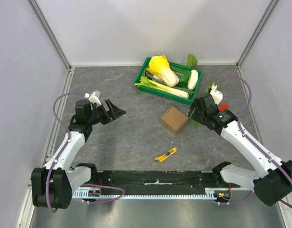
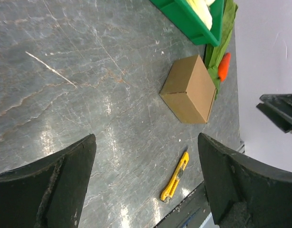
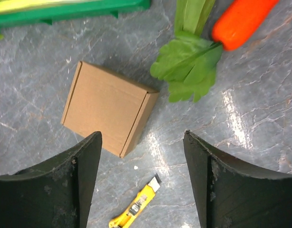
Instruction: Unpack the express box
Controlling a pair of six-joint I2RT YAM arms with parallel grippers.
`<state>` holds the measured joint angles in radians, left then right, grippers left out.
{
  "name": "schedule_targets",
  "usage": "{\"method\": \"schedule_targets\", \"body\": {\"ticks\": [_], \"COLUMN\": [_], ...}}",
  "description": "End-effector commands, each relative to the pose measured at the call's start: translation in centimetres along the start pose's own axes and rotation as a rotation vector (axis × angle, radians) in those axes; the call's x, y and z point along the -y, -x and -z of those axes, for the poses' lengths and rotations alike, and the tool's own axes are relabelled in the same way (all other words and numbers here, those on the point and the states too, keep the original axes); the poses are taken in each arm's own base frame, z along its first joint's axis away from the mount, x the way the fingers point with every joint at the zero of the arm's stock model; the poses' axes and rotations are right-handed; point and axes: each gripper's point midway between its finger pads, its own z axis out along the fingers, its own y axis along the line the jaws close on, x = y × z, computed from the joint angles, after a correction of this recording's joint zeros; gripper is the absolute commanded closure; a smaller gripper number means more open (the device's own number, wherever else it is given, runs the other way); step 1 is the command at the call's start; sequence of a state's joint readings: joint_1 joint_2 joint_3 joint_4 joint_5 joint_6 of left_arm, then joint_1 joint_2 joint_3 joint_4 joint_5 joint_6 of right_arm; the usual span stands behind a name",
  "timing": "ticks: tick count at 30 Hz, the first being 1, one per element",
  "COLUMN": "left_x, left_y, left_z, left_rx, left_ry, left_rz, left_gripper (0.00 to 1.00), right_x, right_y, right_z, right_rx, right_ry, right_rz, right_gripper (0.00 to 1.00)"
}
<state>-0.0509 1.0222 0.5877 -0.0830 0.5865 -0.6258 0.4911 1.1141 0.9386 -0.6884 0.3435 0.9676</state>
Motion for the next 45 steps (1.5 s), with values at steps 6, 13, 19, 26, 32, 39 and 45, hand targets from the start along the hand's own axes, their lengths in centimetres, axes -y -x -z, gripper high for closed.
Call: {"method": "schedule_targets", "body": {"ticks": [6,13,19,26,32,39,45], "left_x": [3.4,5.0,6.2,5.4,4.4,1.6,2.0], "left_y": [0.9,-1.0,-4.9,-7.3,-7.5,-10.0,-10.7], "left_z": [-2.9,-4.5,-5.9,-6.2,-5.3,-5.0,-4.4], "left_rx": [-0.039,-0.108,-0.188,-0.206,-0.125,-0.170,-0.184], "left_ry": [-0.106,-0.148,-0.165,-0.153,-0.134,-0.029,-0.051], "left_rz": [-0.068,-0.117,-0.138,-0.121,-0.102,-0.033,-0.046], "left_gripper": [0.09,0.13,0.20,0.27,0.28,0.33,0.28], "right_x": [-1.1,-1.8,-2.2,-4.1,-8.3,-12.7,-12.0], "right_y": [3.0,4.2,1.8,-2.4,-6.3,-9.6,-4.7], "right_z": [-3.2,-7.7,-12.0,-12.9,-12.1,-11.7,-9.6], "right_rx": [0.058,0.037,-0.091,-0.221,-0.260,-0.261,-0.080], "right_ry": [-0.111,-0.185,-0.175,-0.064,0.042,0.117,0.042], "right_rz": [0.143,0.221,0.340,0.403,0.434,0.514,0.476], "right_gripper": [0.68,0.71,0.69,0.70,0.72,0.68,0.37]}}
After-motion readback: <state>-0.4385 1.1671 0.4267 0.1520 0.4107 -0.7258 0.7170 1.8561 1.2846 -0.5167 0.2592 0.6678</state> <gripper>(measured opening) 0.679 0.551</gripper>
